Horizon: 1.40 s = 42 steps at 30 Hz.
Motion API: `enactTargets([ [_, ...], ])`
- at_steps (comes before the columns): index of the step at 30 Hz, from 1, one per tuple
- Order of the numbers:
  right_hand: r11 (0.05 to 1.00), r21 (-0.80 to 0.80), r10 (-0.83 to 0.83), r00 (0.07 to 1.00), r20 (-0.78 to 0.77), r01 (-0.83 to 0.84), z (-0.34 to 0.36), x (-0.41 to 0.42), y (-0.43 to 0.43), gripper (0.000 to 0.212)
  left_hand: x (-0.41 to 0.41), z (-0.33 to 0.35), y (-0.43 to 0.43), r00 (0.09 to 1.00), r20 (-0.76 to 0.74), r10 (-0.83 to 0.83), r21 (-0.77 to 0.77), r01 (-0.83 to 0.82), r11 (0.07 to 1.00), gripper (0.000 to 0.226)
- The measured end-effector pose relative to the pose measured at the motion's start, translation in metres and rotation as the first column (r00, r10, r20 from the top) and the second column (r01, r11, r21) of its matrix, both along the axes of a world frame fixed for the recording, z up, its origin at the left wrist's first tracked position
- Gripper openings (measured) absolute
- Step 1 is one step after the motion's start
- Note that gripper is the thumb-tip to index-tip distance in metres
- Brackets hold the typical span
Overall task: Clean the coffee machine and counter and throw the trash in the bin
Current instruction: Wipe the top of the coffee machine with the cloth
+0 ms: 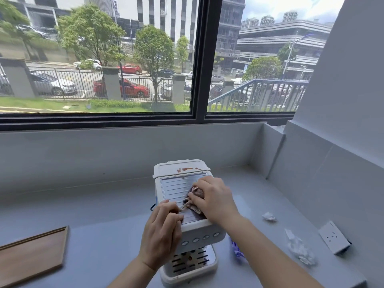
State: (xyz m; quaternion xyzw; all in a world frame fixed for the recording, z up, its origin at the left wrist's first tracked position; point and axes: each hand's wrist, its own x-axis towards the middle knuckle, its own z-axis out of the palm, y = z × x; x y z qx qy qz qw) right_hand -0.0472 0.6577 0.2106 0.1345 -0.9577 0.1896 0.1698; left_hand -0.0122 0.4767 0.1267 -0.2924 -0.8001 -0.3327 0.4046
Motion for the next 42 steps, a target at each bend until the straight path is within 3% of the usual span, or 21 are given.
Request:
enactTargets([
  [6,0.996,-0.036,0.082,0.996,-0.023,-0.083,-0.017,0.022,0.016,0.033,-0.002,-0.003,0.001,1.000,-0.016,-0.001,0.011,0.001,1.000,0.013],
  [9,0.996,-0.079,-0.037,0.999,0.030,0.039,-0.008,0.003,0.017,0.024,-0.003,-0.002,0.001,1.000,-0.018,0.017,0.008,-0.017,1.000,0.015],
  [11,0.993,-0.003,-0.114,0.993,0.039,0.114,-0.004,-0.003,0.001,0.027,-0.003,-0.002,0.000,1.000,-0.018,0.012,0.016,-0.012,1.000,0.015],
  [16,0.993,0.031,0.113,0.989,0.096,-0.116,-0.014,0.005,0.009,0.041,-0.001,-0.001,0.002,1.000,0.002,0.016,0.032,-0.016,0.999,0.017],
  [19,0.999,-0.001,-0.042,0.991,0.128,0.042,-0.005,-0.019,0.024,0.031,0.003,0.008,0.003,0.996,0.088,0.032,0.026,-0.035,0.999,0.014],
  [23,0.974,-0.052,-0.211,0.963,0.167,0.222,0.000,-0.043,0.003,0.037,0.007,0.032,0.007,0.957,0.255,0.138,-0.105,-0.115,0.988,0.012],
  [28,0.998,0.047,-0.038,0.997,0.070,0.035,-0.019,-0.019,0.014,0.034,0.006,0.047,0.020,0.903,0.315,0.291,-0.330,-0.183,0.926,0.033],
  [30,1.000,-0.018,-0.005,0.996,0.092,0.006,-0.019,-0.022,0.027,0.033,0.006,0.048,0.020,0.915,0.299,0.271,-0.311,-0.175,0.934,0.028],
  [34,0.976,-0.002,-0.214,0.966,0.143,0.216,-0.001,-0.049,0.010,0.035,0.005,0.045,0.018,0.925,0.285,0.251,-0.261,-0.177,0.949,0.015],
  [39,0.999,0.043,0.014,0.997,0.077,-0.017,-0.017,-0.039,-0.004,0.035,0.004,0.038,0.016,0.942,0.258,0.214,-0.215,-0.160,0.963,0.020],
  [42,0.997,0.067,-0.050,0.995,0.092,0.044,-0.008,-0.052,0.008,0.036,0.003,0.036,0.016,0.947,0.240,0.214,-0.211,-0.165,0.964,0.016],
])
